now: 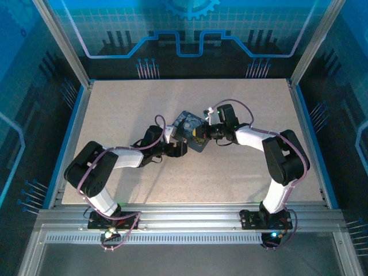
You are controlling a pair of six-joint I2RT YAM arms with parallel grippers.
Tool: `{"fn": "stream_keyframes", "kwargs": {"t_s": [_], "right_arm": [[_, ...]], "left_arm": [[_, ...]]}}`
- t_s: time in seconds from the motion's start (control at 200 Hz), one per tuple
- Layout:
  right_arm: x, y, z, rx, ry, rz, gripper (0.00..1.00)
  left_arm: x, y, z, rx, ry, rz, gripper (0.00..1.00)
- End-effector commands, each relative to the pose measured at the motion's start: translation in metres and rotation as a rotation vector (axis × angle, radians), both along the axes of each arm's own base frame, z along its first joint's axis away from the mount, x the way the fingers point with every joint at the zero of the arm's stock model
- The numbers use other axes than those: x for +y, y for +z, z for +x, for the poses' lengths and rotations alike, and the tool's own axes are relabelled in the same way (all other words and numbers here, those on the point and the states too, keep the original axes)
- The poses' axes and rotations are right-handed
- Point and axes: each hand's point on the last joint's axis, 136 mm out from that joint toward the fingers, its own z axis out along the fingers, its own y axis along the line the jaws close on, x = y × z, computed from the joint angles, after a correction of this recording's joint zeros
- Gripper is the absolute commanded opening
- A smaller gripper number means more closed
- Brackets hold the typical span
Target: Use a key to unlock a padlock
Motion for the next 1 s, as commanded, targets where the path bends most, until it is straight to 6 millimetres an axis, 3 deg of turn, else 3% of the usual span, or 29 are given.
{"fn": "stream_keyframes", "kwargs": {"t_s": [0.0, 0.46, 0.995], "right_arm": [[-0.005, -0.021, -0.007, 0.056, 0.01, -0.031, 0.03], [-0.004, -0.02, -0.007, 0.054, 0.02, -0.029, 0.03], [-0.003, -0.02, -0.006, 0.051, 0.019, -0.02, 0.03]], "left_arm": [[-0.008, 0.012, 0.01, -0.063, -0.043, -0.022, 0.84], [-0.014, -0.005, 0.015, -0.035, -0.068, -0.013, 0.81], [-0.028, -0.004, 0.015, -0.015, -0.109, -0.094, 0.71]]}}
